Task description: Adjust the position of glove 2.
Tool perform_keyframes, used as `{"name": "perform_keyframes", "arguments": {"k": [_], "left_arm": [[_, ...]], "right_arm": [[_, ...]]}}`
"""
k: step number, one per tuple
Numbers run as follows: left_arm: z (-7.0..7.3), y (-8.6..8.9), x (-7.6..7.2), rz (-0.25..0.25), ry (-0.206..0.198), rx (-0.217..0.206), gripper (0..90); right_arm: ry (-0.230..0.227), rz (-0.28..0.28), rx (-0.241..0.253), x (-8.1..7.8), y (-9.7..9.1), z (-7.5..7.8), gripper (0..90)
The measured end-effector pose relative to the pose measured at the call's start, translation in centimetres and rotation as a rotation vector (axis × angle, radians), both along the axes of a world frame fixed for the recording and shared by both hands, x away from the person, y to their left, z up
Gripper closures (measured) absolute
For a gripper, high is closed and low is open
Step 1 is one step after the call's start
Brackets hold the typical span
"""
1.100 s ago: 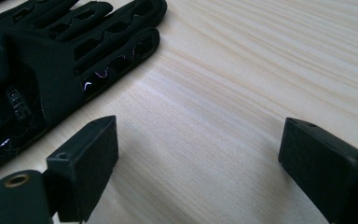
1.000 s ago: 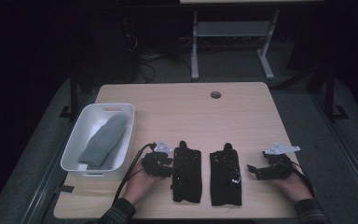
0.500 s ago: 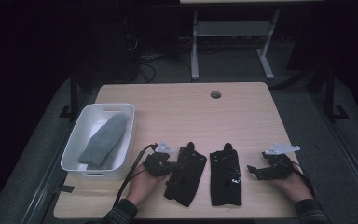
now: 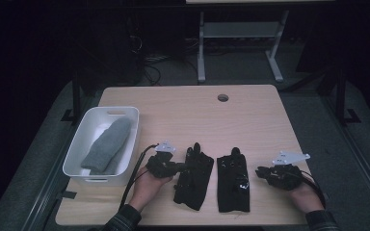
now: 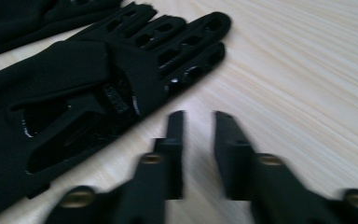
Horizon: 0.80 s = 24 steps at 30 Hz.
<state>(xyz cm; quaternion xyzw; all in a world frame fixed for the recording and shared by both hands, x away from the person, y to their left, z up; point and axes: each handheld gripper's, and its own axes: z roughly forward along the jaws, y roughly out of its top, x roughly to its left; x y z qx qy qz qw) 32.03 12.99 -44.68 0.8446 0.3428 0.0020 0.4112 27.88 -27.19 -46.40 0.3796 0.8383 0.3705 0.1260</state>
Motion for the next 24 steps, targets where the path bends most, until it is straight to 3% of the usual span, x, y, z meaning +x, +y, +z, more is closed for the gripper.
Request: {"name": "perform_keyframes", "arguments": {"k": [2,9,16,24], "left_arm": [[0.1,0.0,0.1,0.000,0.006,-0.015,87.9],[0.7,0.0,0.2,-0.012,0.015,-0.059,87.9],[1.1,0.0,0.3,-0.026,0.040,-0.116,87.8],[1.2,-0.8,0.0,-0.055,0.058,-0.138,87.8]], "right_arm": [[0.017,0.026,-0.003,0.0,0.5,-0.1,88.0],[0.058,0.089,-0.014,0.0,2.2,-0.3,90.0],[0.073,0.124,-0.006,0.2,3.0,-0.4,90.0],[0.078,0.155,-0.013,0.3,4.2,-0.3,90.0]]}}
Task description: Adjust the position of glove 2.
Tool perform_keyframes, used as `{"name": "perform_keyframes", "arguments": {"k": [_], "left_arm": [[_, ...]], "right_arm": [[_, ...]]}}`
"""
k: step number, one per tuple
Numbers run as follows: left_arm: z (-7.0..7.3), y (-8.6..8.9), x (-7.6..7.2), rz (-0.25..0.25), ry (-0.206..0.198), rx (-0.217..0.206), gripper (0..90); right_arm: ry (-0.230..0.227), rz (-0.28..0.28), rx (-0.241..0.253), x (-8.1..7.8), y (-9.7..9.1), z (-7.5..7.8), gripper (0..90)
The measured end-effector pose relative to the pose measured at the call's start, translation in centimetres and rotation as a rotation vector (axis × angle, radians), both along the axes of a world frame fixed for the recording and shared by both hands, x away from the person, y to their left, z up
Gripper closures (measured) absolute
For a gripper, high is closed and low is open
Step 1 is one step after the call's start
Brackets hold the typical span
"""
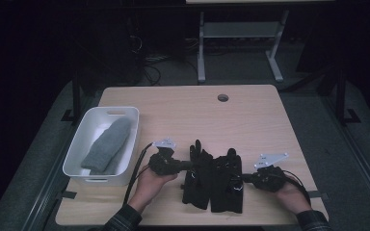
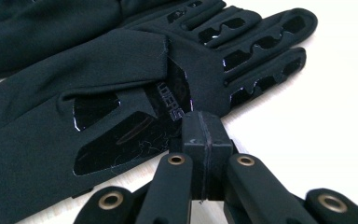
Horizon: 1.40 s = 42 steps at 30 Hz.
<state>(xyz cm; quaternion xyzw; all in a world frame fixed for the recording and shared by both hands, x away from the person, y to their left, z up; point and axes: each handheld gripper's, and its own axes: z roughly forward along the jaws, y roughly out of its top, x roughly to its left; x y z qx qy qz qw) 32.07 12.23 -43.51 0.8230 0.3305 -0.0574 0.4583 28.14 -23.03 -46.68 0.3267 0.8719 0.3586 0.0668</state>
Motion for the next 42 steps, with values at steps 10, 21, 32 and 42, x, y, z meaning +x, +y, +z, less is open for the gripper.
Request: {"name": "perform_keyframes", "arguments": {"k": [10,21,32,42], "left_arm": [[0.6,-0.2,0.0,-0.025,0.007,-0.031,87.8],[1.2,-1.0,0.3,-0.049,0.001,-0.061,87.7],[1.1,-3.3,0.5,-0.097,-0.003,-0.051,87.6],[0.1,-5.4,0.8,-0.123,0.007,-0.023,87.4]], "right_arm": [[0.008,0.021,0.002,0.4,1.2,0.0,90.0],[0.002,0.062,0.001,0.9,3.1,0.0,90.0],[0.009,0.081,0.016,1.5,4.7,0.1,90.0],[-0.010,0.106,0.010,2.0,5.9,0.2,90.0]]}}
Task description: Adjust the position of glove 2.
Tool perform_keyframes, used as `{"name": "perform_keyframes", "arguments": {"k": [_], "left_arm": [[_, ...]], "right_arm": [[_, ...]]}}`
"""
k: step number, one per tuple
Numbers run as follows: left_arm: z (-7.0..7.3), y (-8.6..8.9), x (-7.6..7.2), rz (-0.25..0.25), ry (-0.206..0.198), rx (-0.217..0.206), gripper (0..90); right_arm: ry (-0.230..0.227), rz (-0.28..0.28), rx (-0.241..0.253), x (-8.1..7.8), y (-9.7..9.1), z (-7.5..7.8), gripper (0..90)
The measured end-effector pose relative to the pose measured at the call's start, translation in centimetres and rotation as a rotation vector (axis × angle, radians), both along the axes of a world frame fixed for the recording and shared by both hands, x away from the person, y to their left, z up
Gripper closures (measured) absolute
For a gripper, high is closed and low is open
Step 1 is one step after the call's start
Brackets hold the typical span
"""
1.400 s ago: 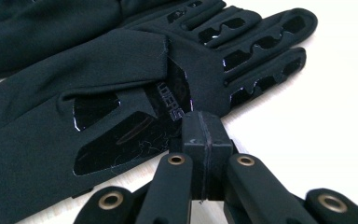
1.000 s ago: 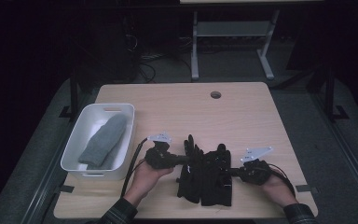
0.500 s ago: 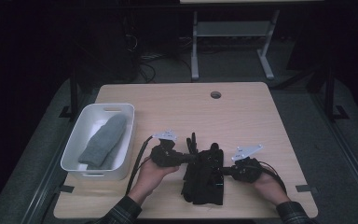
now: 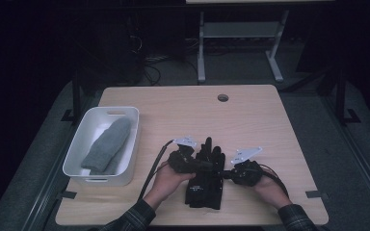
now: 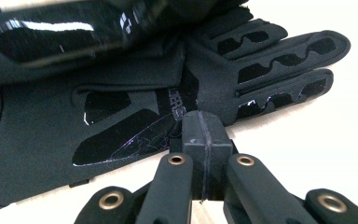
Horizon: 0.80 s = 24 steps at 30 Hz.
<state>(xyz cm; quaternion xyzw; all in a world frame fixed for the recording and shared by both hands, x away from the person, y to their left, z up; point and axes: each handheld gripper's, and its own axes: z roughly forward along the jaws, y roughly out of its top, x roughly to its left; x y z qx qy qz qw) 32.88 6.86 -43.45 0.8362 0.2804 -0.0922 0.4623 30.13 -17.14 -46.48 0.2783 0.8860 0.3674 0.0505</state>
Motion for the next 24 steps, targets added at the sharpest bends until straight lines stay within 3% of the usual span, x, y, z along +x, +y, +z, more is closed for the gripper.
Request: {"name": "perform_keyframes", "arguments": {"k": [9,13,21,23,24], "left_arm": [[-1.1,-1.2,0.2,-0.019,-0.002,0.020,86.4],[-0.9,-1.2,0.1,-0.022,-0.015,0.005,82.9],[-0.4,-1.3,-0.1,-0.024,-0.034,-0.028,76.4],[-0.2,-1.3,-0.2,-0.029,-0.039,-0.028,80.8],[-0.2,-1.3,-0.3,-0.046,-0.040,-0.026,87.3]], "right_arm": [[0.010,-0.006,0.002,0.0,-0.1,0.0,90.0],[-0.002,-0.023,0.018,0.1,-0.6,0.2,90.0],[-0.032,-0.106,0.042,0.7,-2.8,0.7,72.6],[-0.042,-0.122,0.046,0.7,-3.2,0.7,66.3],[-0.049,-0.134,0.043,0.7,-3.5,0.7,61.5]]}}
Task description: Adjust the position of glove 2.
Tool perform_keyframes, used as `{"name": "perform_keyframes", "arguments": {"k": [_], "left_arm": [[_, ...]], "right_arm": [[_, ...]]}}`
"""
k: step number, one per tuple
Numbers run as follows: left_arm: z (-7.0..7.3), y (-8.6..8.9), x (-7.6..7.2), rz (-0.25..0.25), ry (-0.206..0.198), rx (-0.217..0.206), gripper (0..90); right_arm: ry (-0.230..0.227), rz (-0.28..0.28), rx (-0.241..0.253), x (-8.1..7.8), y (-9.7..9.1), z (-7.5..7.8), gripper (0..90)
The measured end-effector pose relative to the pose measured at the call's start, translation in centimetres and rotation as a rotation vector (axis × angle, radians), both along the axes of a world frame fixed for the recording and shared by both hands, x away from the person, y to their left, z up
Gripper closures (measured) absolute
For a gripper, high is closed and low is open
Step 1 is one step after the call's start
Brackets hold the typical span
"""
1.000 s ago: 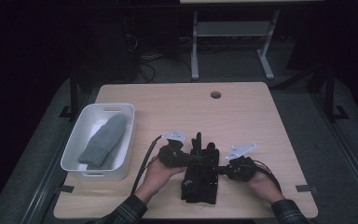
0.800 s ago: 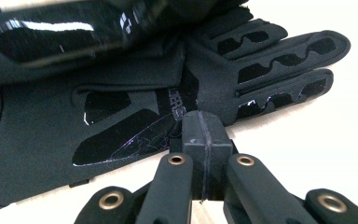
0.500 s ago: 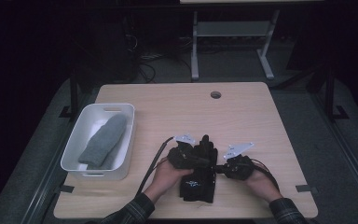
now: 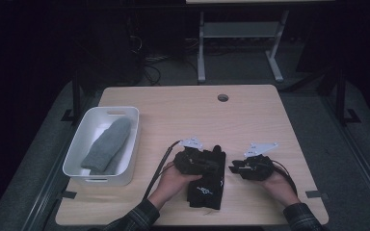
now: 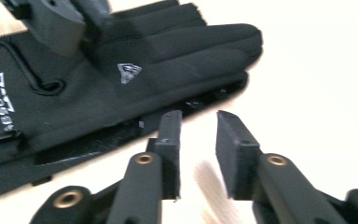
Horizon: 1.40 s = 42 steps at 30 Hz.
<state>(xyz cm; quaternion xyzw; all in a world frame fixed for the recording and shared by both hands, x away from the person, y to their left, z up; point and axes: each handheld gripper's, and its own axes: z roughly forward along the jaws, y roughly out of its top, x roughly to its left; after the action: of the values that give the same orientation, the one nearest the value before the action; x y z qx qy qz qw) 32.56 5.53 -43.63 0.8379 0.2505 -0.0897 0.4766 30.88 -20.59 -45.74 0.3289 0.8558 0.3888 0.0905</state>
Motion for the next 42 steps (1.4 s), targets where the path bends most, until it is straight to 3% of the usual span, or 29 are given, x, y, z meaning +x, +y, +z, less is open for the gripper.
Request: {"name": "perform_keyframes", "arguments": {"k": [5,11,15,24,32,42], "left_arm": [[0.3,-0.8,-1.1,-0.054,-0.021,0.037,89.4],[-0.2,-2.7,-2.9,-0.129,-0.020,0.078,89.4],[-0.8,-3.6,-3.7,-0.175,-0.021,0.129,89.4],[-1.7,-4.2,-4.3,-0.202,-0.023,0.252,89.5],[-1.5,-3.3,-4.0,-0.187,-0.031,0.300,89.5],[-1.2,-0.7,-3.4,-0.151,-0.039,0.346,89.5]], "right_arm": [[-0.020,-0.059,-0.010,0.4,-1.5,-0.3,40.0],[-0.022,-0.129,-0.021,1.0,-2.8,-0.9,27.4],[-0.017,-0.146,-0.026,1.1,-3.1,-1.2,24.9],[-0.027,-0.172,-0.037,1.2,-3.2,-1.5,21.7],[-0.024,-0.189,-0.052,1.4,-3.6,-1.9,19.2],[-0.031,-0.188,-0.064,1.5,-3.6,-2.2,16.5]]}}
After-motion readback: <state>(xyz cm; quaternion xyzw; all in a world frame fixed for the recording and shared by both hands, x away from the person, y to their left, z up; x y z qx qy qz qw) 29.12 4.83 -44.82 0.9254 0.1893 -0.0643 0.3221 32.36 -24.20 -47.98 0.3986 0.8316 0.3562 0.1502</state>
